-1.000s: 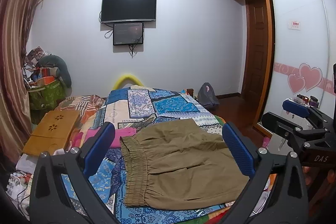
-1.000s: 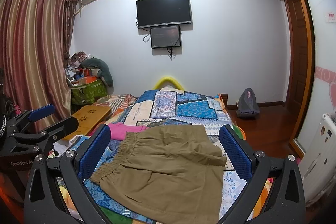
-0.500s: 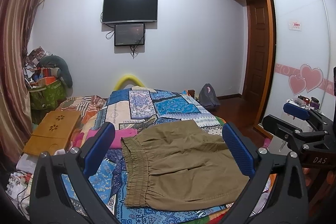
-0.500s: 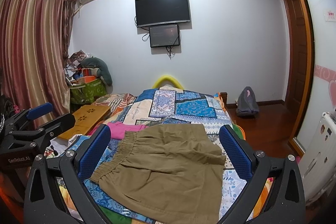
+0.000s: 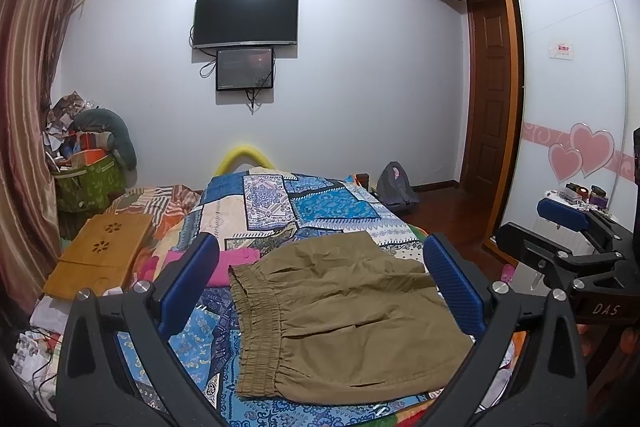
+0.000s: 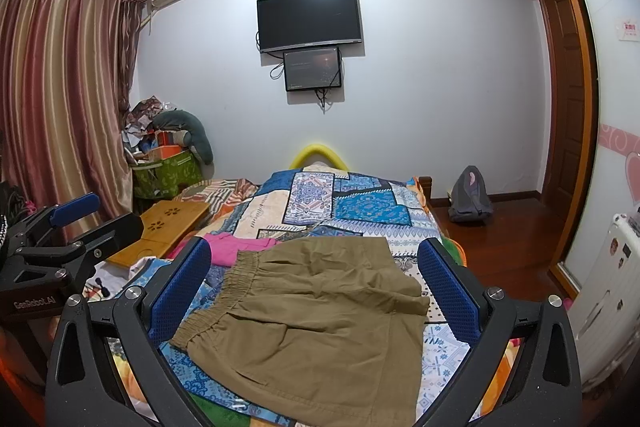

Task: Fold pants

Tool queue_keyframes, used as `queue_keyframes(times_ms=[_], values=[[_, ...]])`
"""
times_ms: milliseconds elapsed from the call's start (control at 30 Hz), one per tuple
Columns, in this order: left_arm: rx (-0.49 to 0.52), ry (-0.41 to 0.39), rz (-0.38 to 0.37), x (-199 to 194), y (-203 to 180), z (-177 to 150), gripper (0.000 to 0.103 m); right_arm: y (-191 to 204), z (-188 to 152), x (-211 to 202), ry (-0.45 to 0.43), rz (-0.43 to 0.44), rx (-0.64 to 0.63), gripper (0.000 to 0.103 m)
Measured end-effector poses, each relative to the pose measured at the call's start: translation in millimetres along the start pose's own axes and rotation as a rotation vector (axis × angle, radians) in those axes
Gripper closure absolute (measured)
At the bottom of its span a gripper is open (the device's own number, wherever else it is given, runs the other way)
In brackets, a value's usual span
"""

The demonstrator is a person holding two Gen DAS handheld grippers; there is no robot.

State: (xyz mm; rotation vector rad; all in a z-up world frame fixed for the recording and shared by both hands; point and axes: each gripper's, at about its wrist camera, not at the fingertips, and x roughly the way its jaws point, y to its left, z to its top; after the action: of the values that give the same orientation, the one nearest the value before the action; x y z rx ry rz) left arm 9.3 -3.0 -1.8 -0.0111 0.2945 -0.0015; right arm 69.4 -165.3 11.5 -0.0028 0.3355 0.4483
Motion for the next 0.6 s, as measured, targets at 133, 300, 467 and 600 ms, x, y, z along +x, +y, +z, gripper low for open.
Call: queue_keyframes(times_ms=[133,300,467,600], values=[[0.000,0.000,0.000,-0.2,-0.3,0.1,0.000,-0.1,0.2,0.3,0.000,0.000,0.001,0.000],[0.000,-0.001,0.001,0.2,-0.7,0.0,0.000,-0.8,0.5,0.7,0.000,-0.002,0.000,0.000],[0.000,-0.001,0.000,0.1,-0.8,-0.4,0.000,-0.9,0.6,0.8,0.000,-0.002,0.001,0.000],[0.001,-0.002,-0.001,0.1,-0.8,-0.6,0.000,-1.4,0.8,1.3,0.002,-0.001,0.000,0.000]])
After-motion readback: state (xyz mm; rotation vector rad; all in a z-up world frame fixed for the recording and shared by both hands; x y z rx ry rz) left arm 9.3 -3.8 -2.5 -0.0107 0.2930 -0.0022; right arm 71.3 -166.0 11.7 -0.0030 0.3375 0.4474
